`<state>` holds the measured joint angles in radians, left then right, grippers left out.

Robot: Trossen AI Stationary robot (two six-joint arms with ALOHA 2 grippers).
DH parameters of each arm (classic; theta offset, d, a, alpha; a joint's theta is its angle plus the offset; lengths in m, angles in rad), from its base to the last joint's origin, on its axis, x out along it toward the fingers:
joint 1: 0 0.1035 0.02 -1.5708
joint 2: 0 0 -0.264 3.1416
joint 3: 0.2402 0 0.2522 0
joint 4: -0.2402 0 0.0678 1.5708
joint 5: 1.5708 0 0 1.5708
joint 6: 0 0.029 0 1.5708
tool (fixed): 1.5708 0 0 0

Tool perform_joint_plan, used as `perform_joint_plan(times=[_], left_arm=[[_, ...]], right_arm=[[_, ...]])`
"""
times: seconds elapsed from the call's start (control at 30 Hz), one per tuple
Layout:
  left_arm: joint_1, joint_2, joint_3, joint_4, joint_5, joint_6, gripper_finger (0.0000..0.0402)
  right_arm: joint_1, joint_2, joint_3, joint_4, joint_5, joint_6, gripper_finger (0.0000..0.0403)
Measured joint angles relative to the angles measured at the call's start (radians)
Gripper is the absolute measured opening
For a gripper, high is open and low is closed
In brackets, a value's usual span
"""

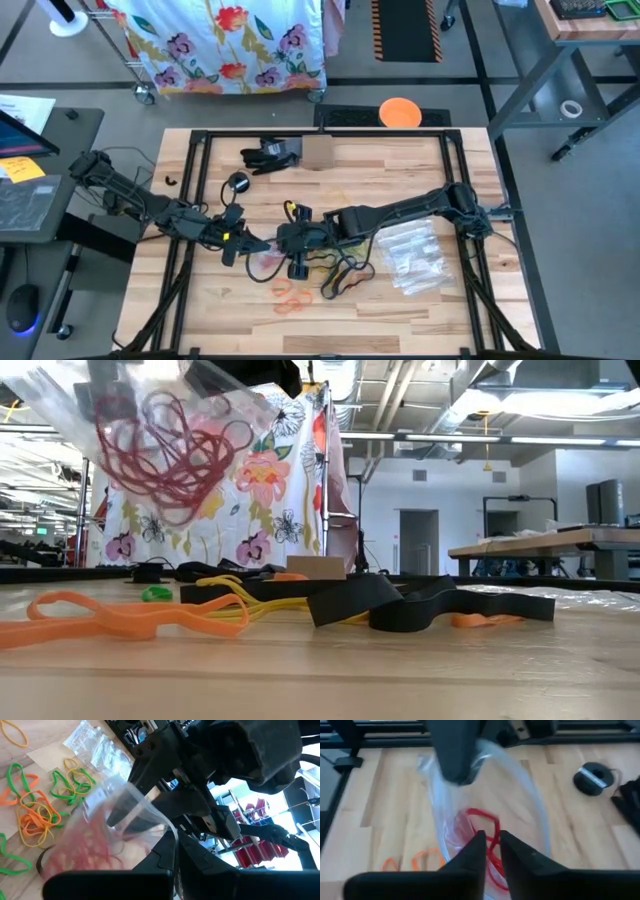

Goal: Sort rubber bands
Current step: Put the red rubber band into the transparent zip bag

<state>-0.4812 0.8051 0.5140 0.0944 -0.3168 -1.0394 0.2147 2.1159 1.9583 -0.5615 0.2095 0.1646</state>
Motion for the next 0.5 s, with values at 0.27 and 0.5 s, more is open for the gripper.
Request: perform_joint_plan(times=[0.27, 0.5], left_arm=[[0.000, 0.000, 0.000, -0.005, -0.003, 0.000, 0.0000], [0.000, 0.000, 0.000, -0.010, -0.003, 0.002, 0.0000]], right_arm=[[-0.006, -0.003, 0.035, -0.049, -0.001, -0.087, 0.0126], [0.009, -0.006, 0.161, -0.217, 0.000, -0.148, 0.0127]])
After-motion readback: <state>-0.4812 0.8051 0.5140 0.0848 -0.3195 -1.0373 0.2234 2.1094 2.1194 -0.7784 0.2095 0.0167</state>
